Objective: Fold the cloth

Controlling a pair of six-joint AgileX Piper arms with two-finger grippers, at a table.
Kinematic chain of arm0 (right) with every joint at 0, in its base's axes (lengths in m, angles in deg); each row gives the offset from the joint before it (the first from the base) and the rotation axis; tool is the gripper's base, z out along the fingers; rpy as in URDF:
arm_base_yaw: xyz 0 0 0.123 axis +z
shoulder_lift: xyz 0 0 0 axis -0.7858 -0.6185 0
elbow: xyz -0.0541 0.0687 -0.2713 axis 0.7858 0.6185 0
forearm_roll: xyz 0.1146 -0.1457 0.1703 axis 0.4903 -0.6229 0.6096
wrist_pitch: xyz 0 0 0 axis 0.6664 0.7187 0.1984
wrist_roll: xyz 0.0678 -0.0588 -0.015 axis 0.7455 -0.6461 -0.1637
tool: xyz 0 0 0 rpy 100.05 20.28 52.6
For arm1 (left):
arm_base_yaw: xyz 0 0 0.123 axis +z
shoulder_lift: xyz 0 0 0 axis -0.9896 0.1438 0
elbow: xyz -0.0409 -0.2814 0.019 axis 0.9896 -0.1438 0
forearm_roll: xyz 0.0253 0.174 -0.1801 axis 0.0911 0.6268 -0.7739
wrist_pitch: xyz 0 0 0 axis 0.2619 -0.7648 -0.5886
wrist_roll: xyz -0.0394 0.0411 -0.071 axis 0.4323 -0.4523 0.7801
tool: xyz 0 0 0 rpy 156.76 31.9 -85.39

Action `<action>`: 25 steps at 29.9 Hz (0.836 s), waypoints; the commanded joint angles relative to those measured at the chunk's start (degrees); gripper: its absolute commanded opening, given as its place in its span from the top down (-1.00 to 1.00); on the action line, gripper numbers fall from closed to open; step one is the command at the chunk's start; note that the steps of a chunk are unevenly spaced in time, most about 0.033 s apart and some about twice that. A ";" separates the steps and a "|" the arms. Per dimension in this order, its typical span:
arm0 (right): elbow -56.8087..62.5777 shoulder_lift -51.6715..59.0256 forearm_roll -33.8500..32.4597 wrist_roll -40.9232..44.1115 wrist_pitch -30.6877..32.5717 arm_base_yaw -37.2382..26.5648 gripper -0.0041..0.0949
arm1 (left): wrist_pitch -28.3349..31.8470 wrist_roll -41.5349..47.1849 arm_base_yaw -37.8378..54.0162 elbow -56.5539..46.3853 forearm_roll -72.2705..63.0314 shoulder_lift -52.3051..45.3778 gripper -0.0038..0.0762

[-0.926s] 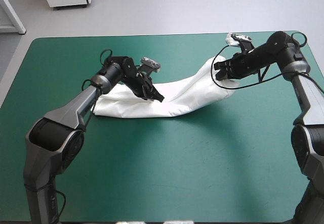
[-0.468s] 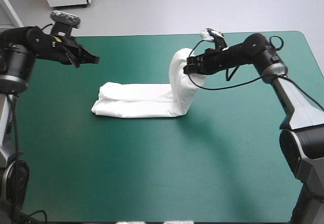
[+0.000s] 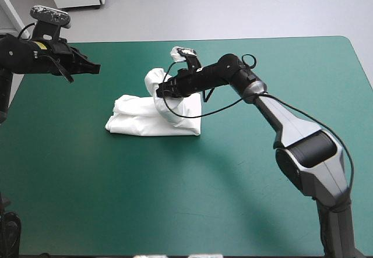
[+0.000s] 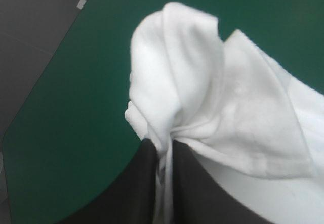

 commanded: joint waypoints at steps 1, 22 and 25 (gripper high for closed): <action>-8.25 -1.61 5.03 -1.63 2.50 1.60 0.77 | 2.31 0.59 0.04 1.28 -1.49 -2.90 0.93; -32.53 -7.86 -19.64 13.84 20.47 -3.45 0.08 | 0.53 0.47 -0.41 0.10 -1.09 -6.74 0.93; -31.21 -5.01 -20.50 15.10 20.47 -6.72 0.08 | 1.05 0.36 -0.41 -3.35 0.59 -10.85 0.93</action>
